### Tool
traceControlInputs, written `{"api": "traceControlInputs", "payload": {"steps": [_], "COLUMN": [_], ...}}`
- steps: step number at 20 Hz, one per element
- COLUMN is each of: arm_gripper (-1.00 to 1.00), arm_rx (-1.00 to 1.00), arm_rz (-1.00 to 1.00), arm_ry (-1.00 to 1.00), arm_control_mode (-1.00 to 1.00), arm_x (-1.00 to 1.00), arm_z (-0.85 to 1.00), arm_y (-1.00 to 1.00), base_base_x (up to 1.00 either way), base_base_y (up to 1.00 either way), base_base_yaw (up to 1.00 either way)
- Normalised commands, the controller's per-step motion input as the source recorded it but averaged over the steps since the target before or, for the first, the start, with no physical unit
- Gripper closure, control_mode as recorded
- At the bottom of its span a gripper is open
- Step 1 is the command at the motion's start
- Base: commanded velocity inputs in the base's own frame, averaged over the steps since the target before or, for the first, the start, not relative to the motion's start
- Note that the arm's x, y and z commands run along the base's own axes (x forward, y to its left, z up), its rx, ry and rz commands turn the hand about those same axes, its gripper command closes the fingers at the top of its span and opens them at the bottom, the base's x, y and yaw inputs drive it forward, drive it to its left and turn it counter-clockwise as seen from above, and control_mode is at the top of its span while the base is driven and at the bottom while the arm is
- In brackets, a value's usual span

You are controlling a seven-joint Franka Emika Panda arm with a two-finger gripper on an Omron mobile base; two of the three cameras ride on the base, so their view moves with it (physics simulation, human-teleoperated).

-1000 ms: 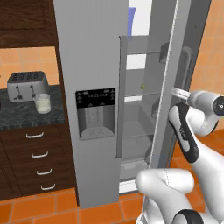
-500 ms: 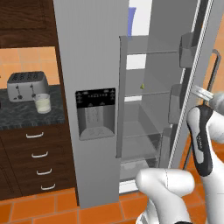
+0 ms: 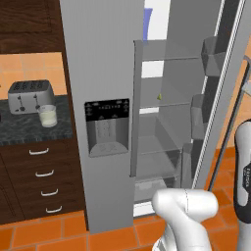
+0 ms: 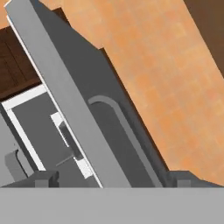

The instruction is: Grab a lemon wedge from the fridge and one ice cube from the ice bowl, and put them in the glass of lemonade.

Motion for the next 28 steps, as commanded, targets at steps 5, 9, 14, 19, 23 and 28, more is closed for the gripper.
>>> {"api": "traceControlInputs", "payload": {"steps": [5,9,14,19,23,28], "arm_gripper": [-1.0,-1.0,-1.0,-1.0,-1.0,-1.0], "arm_rx": [-0.24,-0.5,-0.54,-0.44,-0.19,-0.21], "arm_rz": [-0.04,-0.18,-0.24,-0.22,-0.15,-0.11], "arm_ry": [0.15,0.33,0.37,0.38,0.18,0.3], "arm_control_mode": [-1.0,-1.0,-1.0,-1.0,-1.0,-1.0], "arm_x": [-0.27,0.24,0.74,0.97,1.0,1.0], "arm_z": [1.0,0.58,0.04,-0.14,-0.8,-0.34], "arm_y": [0.71,1.0,0.9,0.42,-0.02,-0.23], "base_base_x": [0.0,0.0,0.0,0.0,0.0,0.0], "base_base_y": [0.0,0.0,0.0,0.0,0.0,0.0], "base_base_yaw": [0.0,0.0,0.0,0.0,0.0,0.0]}}
